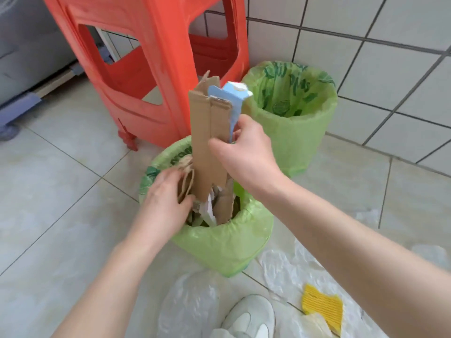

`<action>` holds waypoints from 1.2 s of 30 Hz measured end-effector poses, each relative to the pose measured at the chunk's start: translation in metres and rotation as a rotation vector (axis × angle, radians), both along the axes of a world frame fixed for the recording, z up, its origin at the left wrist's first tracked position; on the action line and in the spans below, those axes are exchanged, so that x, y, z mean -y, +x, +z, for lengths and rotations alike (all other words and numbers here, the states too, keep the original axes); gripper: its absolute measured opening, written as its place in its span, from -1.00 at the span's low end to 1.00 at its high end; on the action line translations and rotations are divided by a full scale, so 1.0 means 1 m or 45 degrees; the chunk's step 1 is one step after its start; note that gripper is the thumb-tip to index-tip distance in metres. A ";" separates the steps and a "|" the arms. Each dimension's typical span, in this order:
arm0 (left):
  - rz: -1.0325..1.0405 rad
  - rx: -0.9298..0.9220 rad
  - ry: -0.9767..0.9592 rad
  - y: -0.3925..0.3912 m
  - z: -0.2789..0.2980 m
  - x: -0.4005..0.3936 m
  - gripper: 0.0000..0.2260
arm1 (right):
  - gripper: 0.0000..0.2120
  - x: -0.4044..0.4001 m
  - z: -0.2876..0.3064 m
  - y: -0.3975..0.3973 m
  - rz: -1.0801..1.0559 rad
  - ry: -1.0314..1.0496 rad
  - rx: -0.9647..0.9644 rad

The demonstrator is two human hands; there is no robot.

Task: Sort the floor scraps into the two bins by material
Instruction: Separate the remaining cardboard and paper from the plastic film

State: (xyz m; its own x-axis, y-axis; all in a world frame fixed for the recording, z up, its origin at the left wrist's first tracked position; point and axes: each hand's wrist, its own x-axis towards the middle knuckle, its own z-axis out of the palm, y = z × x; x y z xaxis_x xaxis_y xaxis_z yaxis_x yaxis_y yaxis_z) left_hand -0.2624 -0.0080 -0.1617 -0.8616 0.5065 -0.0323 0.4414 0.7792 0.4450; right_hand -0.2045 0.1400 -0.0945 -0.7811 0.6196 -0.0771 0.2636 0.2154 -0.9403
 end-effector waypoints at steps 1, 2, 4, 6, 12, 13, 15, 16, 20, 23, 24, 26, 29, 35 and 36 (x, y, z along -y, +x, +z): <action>-0.032 0.001 -0.017 0.001 -0.003 0.001 -0.59 | -0.81 0.002 0.000 -0.003 0.019 0.057 0.028; -0.037 -0.021 -0.001 0.002 -0.004 0.001 -0.63 | -0.81 0.003 0.000 -0.005 0.046 0.093 0.056; 0.032 -0.076 0.075 0.001 -0.003 0.003 -0.72 | -0.81 0.005 0.005 -0.008 0.113 0.117 0.084; 0.164 -0.095 0.158 -0.003 0.001 0.004 -0.76 | -0.83 0.006 0.009 -0.009 0.136 0.111 0.041; 0.286 -0.157 0.253 -0.007 0.009 0.008 -0.76 | -0.85 0.016 -0.007 -0.020 0.217 0.470 0.065; 0.287 -0.182 0.249 -0.006 0.009 0.008 -0.77 | -0.84 0.015 -0.014 -0.023 0.221 0.574 0.134; 0.287 -0.219 0.241 -0.006 0.006 0.007 -0.80 | -0.81 0.011 -0.024 -0.024 0.170 0.709 0.305; 0.290 -0.225 0.233 -0.007 0.005 0.005 -0.81 | -0.80 0.009 -0.026 -0.024 0.142 0.754 0.385; 0.273 -0.230 0.239 -0.007 0.003 0.002 -0.84 | -0.77 0.017 -0.028 -0.022 0.254 0.889 0.511; 0.236 -0.245 0.271 -0.005 0.003 0.000 -0.84 | -0.65 0.030 -0.023 -0.024 0.334 0.820 0.519; 0.227 -0.248 0.278 -0.005 0.003 0.000 -0.84 | -0.62 0.030 -0.021 -0.027 0.311 0.774 0.509; 0.217 -0.249 0.296 -0.004 0.003 -0.001 -0.83 | -0.62 0.028 -0.017 -0.030 0.241 0.711 0.461; 0.219 -0.273 0.338 -0.001 0.002 -0.002 -0.82 | -0.73 0.020 -0.014 -0.031 0.158 0.676 0.347; 0.201 -0.317 0.298 0.012 -0.004 -0.002 -0.82 | -0.75 0.023 -0.030 -0.016 0.189 0.775 0.108; 0.162 -0.297 0.231 0.015 -0.006 -0.002 -0.82 | -0.69 0.024 -0.036 -0.013 0.214 0.830 0.098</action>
